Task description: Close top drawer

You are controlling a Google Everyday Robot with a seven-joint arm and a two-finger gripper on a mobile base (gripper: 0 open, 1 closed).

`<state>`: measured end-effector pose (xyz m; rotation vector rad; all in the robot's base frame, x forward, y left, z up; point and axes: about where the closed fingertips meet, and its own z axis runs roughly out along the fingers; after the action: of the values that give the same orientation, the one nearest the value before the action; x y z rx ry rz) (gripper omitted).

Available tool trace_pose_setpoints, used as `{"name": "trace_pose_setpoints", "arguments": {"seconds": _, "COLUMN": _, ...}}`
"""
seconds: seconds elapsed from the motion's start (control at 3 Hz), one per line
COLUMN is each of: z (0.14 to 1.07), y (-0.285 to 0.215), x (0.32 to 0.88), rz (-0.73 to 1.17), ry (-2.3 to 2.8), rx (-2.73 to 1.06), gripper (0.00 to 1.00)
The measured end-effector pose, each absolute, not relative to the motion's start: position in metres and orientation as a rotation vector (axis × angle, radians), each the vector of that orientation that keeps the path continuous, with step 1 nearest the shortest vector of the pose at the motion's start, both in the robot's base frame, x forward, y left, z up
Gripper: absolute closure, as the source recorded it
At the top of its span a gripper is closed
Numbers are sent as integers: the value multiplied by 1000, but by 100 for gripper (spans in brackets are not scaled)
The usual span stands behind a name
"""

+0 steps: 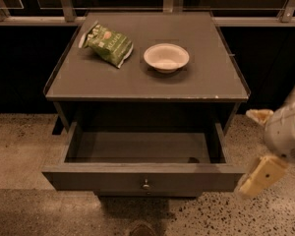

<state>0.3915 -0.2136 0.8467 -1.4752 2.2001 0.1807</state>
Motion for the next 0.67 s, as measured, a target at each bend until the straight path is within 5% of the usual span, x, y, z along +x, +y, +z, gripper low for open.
{"name": "trace_pose_setpoints", "arguments": {"seconds": 0.33, "z": 767, "y": -220, "x": 370, "rz": 248, "ry": 2273, "rx": -1341, "gripper": 0}}
{"name": "trace_pose_setpoints", "arguments": {"seconds": 0.67, "z": 748, "y": -223, "x": 366, "rz": 223, "ry": 2290, "rx": -1318, "gripper": 19}}
